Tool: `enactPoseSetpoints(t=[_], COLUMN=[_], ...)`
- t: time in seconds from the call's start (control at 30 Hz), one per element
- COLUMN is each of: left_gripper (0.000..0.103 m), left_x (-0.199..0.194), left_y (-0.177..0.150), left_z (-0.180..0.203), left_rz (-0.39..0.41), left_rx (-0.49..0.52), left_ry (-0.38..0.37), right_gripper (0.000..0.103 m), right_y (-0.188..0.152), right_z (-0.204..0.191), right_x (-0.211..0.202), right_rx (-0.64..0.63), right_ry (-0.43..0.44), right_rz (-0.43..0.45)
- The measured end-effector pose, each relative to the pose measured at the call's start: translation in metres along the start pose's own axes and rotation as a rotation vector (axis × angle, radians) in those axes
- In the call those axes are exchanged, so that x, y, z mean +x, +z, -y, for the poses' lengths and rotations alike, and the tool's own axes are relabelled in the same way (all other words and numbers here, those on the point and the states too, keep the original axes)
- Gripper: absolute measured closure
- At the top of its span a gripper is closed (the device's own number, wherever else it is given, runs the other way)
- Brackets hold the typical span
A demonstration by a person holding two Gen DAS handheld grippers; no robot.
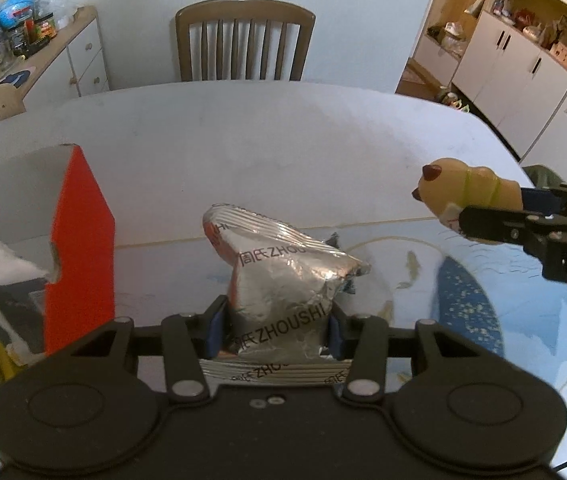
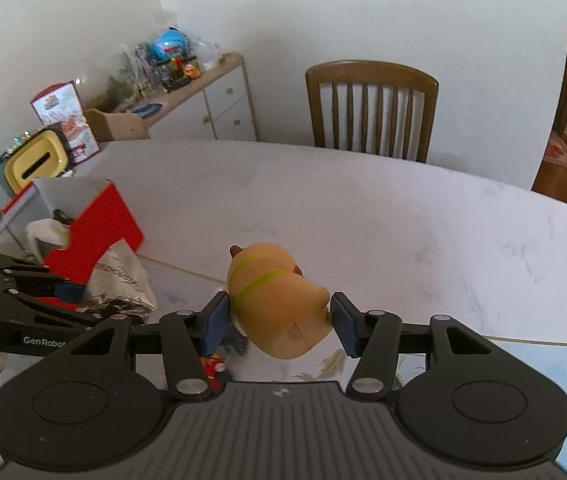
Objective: Organize objects
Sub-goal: 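Carry the silver bag and pig plush over the cardboard box with both grippers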
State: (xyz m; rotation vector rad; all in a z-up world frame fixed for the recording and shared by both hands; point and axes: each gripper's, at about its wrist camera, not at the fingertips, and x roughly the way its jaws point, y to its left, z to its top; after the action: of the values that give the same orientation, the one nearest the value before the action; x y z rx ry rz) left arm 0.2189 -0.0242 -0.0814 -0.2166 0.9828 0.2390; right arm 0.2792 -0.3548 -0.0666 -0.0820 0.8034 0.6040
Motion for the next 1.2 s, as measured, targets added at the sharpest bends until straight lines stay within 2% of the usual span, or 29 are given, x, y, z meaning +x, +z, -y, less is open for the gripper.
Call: enactPoseSetpoints(t=[0.23,0.7,1.2], left_gripper=[0.057,0.057,0.057], left_x=[-0.033,-0.088,-0.128], left_y=[-0.003,-0.007,-0.022], left_z=[-0.016,-0.068,-0.158], left_rz=[0.015,0.065,0.107], left_rx=[-0.033,-0.073,-0.12], left_ry=[-0.022,-0.002,0.044], right_gripper=[0.048,0.048,0.048], right_y=[0.009,0.021,0.031], right_z=[-0.025,-0.091,-0.179], right_x=[-0.029,-0.063,-0.054], right_rx=[-0.028,-0.082,-0.109], right_ry=[0.026,0.074,0.116], right_rz=[0.032,0.079,0.096])
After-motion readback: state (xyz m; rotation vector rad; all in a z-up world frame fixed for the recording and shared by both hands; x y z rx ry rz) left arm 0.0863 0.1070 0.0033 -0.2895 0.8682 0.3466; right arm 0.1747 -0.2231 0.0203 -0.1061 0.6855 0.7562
